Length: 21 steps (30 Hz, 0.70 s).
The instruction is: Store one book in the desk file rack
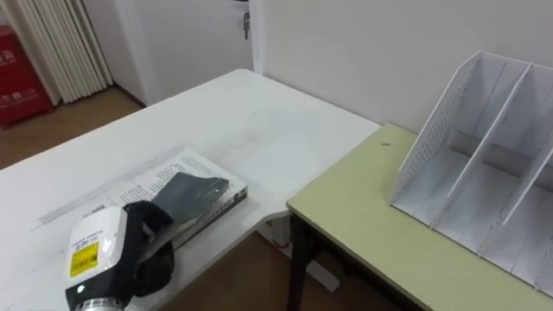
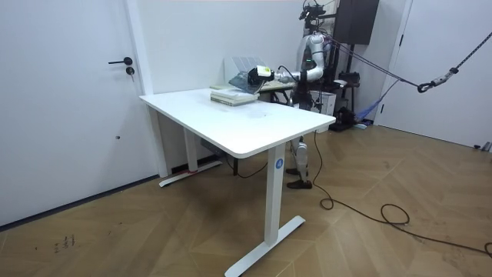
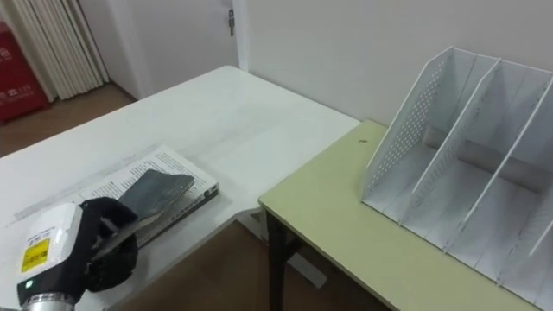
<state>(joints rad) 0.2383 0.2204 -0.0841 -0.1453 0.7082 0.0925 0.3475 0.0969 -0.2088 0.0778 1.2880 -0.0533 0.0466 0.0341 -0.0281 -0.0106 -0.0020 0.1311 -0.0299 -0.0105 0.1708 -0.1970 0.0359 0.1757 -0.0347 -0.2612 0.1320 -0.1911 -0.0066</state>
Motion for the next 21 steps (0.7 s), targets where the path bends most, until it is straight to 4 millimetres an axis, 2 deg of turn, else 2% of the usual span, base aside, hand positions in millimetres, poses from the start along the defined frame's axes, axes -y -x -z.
{"name": "replay_pose_trajectory", "arguments": {
  "k": [3,7,15,17,21],
  "points": [
    [7,-2,-15,870,1350,577,100,-1,-1,0,266,-128,244,0,-2,14,68,-1,17,36,-9,0,0,8,-4,96,17,-1,-2,-6],
    [13,-2,-21,1506,3382,1076,100,-4,-2,1,588,-260,445,0,-106,6,85,30,35,27,-11,-1,-2,-37,-1,134,-10,-17,-25,-2],
    [16,-3,-30,1854,5775,1820,100,-7,-4,1,841,-450,344,0,-158,-62,94,-24,31,40,-12,-1,-2,-131,4,147,74,-15,-27,0],
    [18,-5,-35,2035,6229,2149,100,-8,-9,1,929,-620,286,0,-144,-104,121,-16,34,41,-12,-1,-1,-133,-3,149,99,-16,-27,0],
    [24,-12,-42,2122,7300,2948,100,-13,-33,-3,1867,-957,-51,0,-35,-182,170,-192,42,106,83,-1,-1,-330,-1,188,184,-16,-29,-2]
  ]
}}
